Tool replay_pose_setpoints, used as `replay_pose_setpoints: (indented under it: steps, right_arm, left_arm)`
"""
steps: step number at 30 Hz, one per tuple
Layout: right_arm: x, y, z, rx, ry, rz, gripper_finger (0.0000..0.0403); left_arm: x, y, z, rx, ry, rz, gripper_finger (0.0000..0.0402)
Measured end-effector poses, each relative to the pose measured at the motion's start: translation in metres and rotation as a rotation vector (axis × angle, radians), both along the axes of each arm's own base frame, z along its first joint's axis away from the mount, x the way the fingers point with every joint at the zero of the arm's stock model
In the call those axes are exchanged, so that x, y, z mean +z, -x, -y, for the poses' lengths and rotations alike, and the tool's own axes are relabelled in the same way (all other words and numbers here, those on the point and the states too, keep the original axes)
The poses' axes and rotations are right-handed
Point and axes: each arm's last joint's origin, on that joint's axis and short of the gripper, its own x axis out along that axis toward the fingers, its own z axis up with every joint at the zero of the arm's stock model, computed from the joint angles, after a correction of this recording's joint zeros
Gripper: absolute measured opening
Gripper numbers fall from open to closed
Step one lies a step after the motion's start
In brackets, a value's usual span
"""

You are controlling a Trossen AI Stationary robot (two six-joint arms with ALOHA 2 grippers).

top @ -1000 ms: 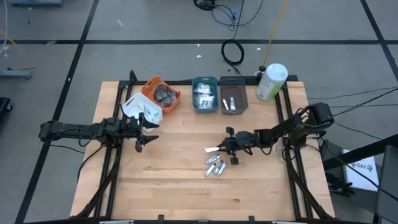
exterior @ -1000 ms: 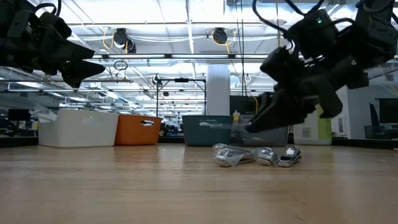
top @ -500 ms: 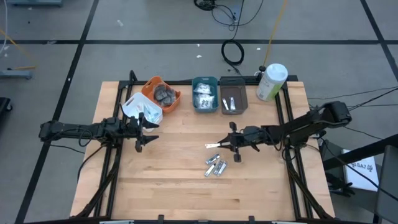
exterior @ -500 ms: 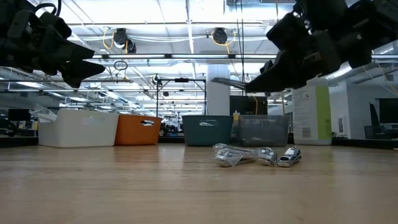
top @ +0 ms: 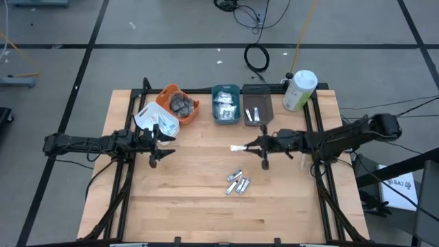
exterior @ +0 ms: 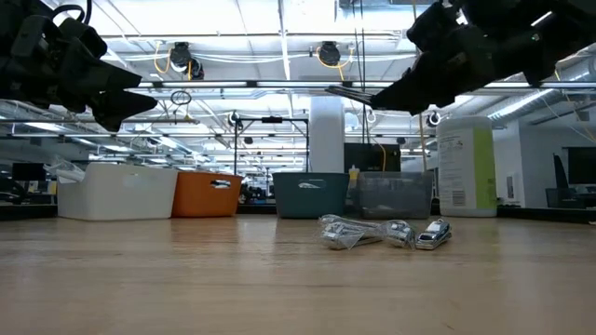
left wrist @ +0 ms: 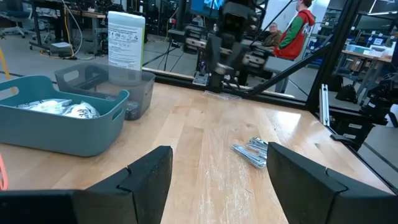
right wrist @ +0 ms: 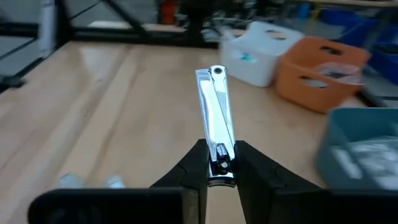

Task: Pick & Place Travel size toiletries
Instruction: Put the silver nail cutter into the black bin

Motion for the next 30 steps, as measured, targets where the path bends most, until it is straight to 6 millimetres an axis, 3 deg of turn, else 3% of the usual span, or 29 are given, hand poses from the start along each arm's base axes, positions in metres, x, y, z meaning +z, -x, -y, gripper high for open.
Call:
replay_pose_setpoints:
  steps: [9, 18, 30]
  right_arm:
    - [0.005, 0.008, 0.051, -0.249, -0.025, 0.017, 0.0049]
    - [-0.002, 0.031, 0.107, -0.57, -0.064, -0.046, 0.0049]
    - [-0.014, 0.044, 0.133, -0.694, -0.091, -0.114, 0.005]
  left_arm:
    - [0.0, 0.0, 0.0, 0.0, 0.0, 0.0, 0.0255]
    - [0.0, 0.0, 0.0, 0.0, 0.0, 0.0, 0.0255]
    - [0.0, 0.0, 0.0, 0.0, 0.0, 0.0, 0.0255]
